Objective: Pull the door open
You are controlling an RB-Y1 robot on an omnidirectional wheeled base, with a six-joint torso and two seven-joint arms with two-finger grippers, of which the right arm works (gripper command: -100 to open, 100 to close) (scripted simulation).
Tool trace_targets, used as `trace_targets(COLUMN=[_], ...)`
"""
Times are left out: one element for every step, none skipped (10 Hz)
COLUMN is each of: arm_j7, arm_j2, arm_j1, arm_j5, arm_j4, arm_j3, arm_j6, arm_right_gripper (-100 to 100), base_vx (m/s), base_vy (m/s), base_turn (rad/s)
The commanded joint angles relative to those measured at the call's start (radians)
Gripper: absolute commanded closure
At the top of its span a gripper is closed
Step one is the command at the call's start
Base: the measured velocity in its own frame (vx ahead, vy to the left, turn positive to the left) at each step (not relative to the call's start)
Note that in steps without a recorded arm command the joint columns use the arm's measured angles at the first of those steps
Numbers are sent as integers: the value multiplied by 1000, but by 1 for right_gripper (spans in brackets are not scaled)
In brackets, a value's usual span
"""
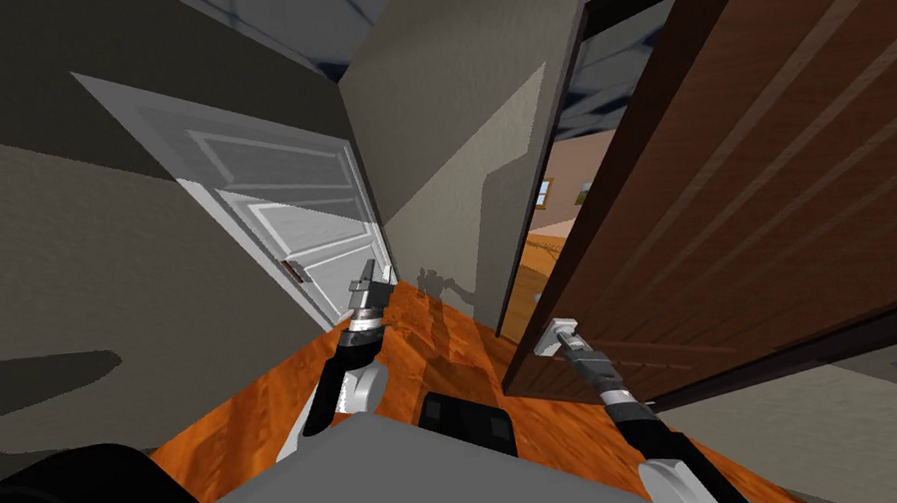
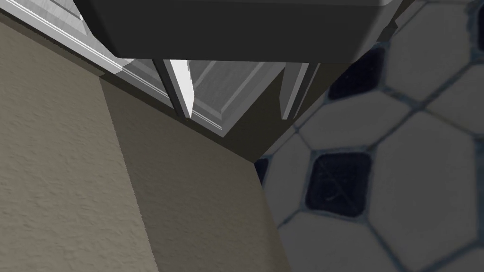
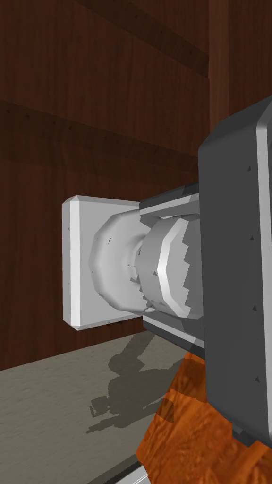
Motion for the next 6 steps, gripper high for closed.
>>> trace_targets(arm_j7=[-18, -27, -35, -45, -38, -52], arm_j2=[-19, -26, -33, -40, -36, -44], arm_j1=[8, 8, 9, 9, 8, 9], arm_j5=[8, 12, 16, 21, 18, 25], arm_j4=[-8, -6, -5, -4, -2, 3], arm_j3=[16, 24, 30, 38, 33, 45], arm_j6=[-17, -26, -33, -42, -36, -47], arm_right_gripper=[100, 100, 100, 100, 100, 100], base_vx=[-230, -239, -238, -229, -99, -115], base_vy=[-122, -98, -96, -85, -36, -56], base_turn=[172, 176, 125, 122, 26, 126])
